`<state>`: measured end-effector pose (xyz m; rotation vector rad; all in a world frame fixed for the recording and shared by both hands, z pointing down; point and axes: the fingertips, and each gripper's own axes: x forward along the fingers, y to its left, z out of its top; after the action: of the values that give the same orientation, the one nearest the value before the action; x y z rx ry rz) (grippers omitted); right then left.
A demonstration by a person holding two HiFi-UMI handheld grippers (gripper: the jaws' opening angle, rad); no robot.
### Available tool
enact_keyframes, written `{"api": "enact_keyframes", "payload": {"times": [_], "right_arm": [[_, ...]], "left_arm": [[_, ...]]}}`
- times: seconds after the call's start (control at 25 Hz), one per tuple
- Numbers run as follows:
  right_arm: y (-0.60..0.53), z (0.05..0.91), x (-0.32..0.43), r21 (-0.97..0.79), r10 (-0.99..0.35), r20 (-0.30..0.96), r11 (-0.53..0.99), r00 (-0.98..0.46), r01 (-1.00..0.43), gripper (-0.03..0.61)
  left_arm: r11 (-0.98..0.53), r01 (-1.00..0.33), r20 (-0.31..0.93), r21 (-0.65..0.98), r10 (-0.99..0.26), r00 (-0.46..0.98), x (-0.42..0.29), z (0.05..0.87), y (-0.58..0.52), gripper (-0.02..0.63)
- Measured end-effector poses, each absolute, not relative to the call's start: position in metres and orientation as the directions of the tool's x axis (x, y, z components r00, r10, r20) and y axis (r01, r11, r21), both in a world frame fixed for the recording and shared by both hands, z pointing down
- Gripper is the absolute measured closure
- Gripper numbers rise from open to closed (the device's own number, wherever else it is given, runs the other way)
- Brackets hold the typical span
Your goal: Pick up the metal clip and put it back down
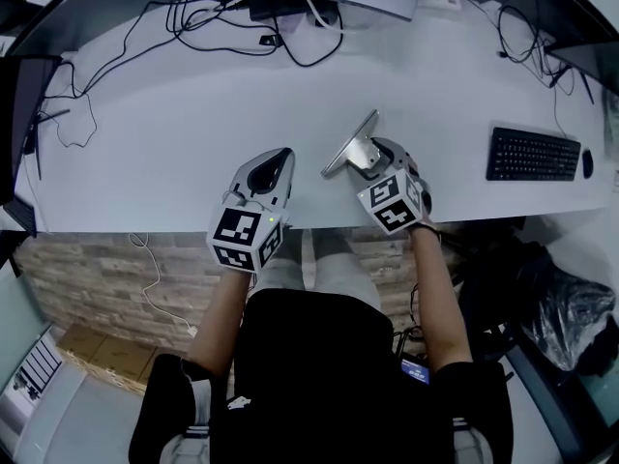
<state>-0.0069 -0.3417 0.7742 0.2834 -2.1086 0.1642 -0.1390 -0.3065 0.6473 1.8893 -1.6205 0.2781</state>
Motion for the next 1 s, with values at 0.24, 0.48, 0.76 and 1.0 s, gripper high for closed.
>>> {"api": "enact_keyframes", "payload": {"times": [0.24, 0.48, 0.76, 1.0], "right_arm": [[-0.338, 0.774, -0.006, -0.009, -0.127, 0.856, 0.966, -0.500, -0.259, 0.296], [-0.334, 0.772, -0.004, -0.008, -0.121, 0.862, 0.968, -0.493, -0.250, 0.296], [-0.336, 0.757, 0.000, -0.006, -0.156, 0.845, 0.954, -0.512, -0.300, 0.296], [-0.340, 0.728, 0.002, -0.018, -0.195, 0.824, 0.929, -0.532, -0.370, 0.296]], "left_arm": [[-0.047, -0.947, 0.529, 0.317, -0.821, 0.217, -0.139, 0.641, -0.306, 0.603], [-0.043, -0.948, 0.526, 0.314, -0.824, 0.211, -0.140, 0.637, -0.305, 0.603], [-0.049, -0.949, 0.513, 0.310, -0.833, 0.210, -0.138, 0.626, -0.306, 0.603], [-0.073, -0.939, 0.471, 0.336, -0.850, 0.235, -0.129, 0.600, -0.313, 0.603]]}}
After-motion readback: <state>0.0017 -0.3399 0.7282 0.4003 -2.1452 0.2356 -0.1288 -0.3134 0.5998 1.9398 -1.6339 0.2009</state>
